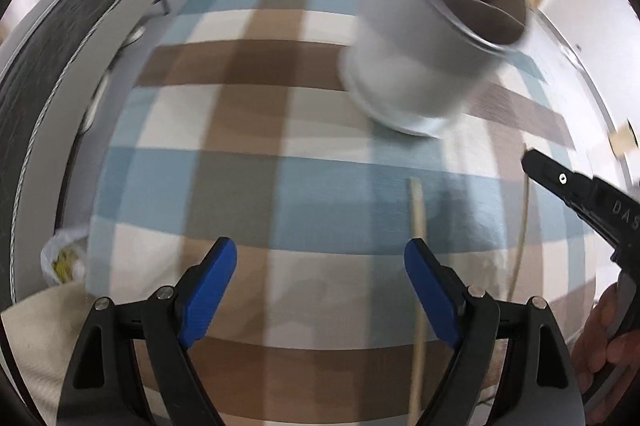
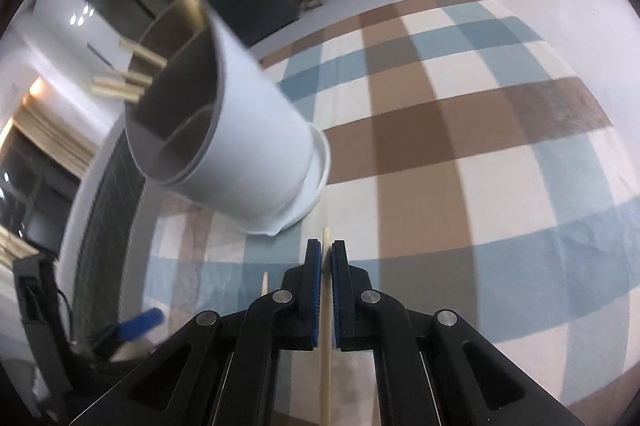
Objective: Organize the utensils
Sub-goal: 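Close the right tool on one chopstick while the left tool closes on another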
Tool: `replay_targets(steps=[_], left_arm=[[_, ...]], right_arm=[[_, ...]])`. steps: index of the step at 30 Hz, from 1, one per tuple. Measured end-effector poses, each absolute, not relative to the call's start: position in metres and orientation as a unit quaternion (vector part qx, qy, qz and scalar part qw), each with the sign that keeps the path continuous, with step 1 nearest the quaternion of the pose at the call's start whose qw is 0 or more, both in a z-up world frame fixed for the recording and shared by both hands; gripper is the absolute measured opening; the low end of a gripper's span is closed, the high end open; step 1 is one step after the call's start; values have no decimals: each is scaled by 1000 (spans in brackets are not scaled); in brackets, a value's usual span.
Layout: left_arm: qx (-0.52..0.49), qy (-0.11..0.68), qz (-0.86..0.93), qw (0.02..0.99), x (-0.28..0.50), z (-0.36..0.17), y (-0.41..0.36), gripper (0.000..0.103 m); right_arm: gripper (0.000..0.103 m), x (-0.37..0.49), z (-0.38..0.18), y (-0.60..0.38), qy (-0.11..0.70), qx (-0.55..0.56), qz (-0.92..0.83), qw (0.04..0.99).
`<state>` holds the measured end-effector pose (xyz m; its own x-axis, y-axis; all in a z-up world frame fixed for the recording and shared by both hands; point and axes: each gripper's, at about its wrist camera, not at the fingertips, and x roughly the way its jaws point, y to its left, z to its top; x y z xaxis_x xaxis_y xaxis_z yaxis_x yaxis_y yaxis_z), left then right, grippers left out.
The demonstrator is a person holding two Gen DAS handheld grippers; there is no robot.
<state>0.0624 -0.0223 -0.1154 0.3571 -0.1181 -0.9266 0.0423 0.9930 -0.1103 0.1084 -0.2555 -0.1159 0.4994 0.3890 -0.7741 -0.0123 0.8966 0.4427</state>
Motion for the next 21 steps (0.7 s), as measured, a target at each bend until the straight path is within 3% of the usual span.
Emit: replay_targets(steps=[6, 8, 10, 11, 13, 21], left_arm=[[-12, 588, -69, 806, 69, -123, -55, 82], [-1, 600, -65, 797, 70, -129, -62, 78], [12, 607, -58, 792, 72, -132, -67, 62], [23, 612, -51, 789, 73, -134, -71, 60], [26, 618, -51, 784, 76, -135, -76, 39], [26, 625, -71, 777, 87, -132, -95, 1]], right_arm=[[4, 103, -98, -276, 458, 223, 108, 854], [4, 101, -92, -278, 449, 225, 107, 858], [4, 101, -89, -281, 444, 227, 106, 861], [4, 101, -88, -282, 443, 227, 106, 861], [4, 100, -87, -283, 441, 229, 104, 862], [4, 94, -82, -295, 430, 234, 90, 867]])
